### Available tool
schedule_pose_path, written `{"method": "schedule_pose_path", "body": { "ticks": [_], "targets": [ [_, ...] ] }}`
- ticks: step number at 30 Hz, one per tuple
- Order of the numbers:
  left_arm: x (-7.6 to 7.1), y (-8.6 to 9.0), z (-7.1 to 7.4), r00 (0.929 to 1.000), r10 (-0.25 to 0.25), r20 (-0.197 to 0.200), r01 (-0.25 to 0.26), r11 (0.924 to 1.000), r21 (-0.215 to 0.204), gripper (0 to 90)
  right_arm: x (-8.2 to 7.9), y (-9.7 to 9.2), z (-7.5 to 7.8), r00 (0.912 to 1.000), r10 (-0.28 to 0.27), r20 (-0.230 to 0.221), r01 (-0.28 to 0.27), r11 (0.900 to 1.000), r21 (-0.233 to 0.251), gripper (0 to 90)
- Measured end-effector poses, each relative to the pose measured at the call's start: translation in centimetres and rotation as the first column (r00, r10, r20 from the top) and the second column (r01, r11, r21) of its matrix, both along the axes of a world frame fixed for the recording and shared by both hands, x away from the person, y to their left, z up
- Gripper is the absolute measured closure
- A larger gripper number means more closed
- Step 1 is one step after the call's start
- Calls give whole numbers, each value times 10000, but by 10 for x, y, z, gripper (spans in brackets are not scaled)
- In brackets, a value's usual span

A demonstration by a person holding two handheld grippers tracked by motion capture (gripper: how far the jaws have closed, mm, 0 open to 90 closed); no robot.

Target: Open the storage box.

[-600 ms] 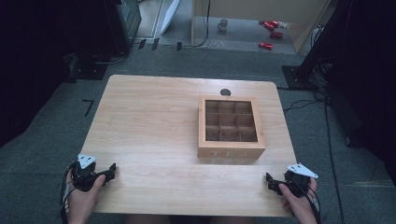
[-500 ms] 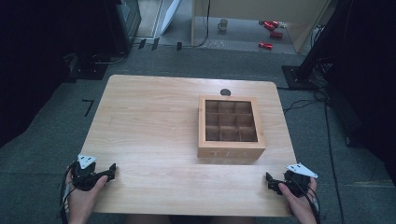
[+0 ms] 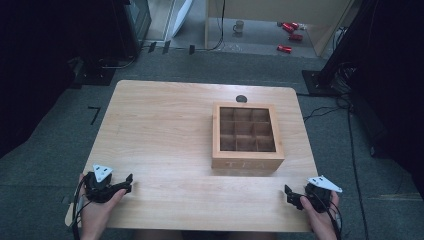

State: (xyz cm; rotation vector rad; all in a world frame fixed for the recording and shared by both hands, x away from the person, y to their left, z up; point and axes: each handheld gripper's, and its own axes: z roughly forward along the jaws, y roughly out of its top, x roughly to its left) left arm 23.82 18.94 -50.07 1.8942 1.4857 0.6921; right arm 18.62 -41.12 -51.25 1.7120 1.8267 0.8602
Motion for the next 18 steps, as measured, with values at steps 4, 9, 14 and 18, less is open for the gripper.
{"method": "schedule_pose_path", "body": {
  "ticks": [4, 9, 14, 18],
  "targets": [
    [1, -17, 5, 9986, -506, 171, 511, 9983, -297, 97, -1, 3, 5, 9999, 74, 103, -74, 10000, -1, 63],
    [6, -40, 10, 9945, -1031, 163, 1038, 9931, -539, 97, -2, 7, 11, 9995, 146, 273, -144, 9999, -66, 64],
    [12, -64, 14, 9882, -1521, 173, 1530, 9853, -759, 98, -1, 10, 18, 9986, 26, 522, -22, 10000, -80, 63],
    [18, -84, 18, 9819, -1866, 314, 1887, 9780, -886, 131, 0, 12, 22, 9977, 97, 666, -103, 9999, 77, 63]
  ]
}}
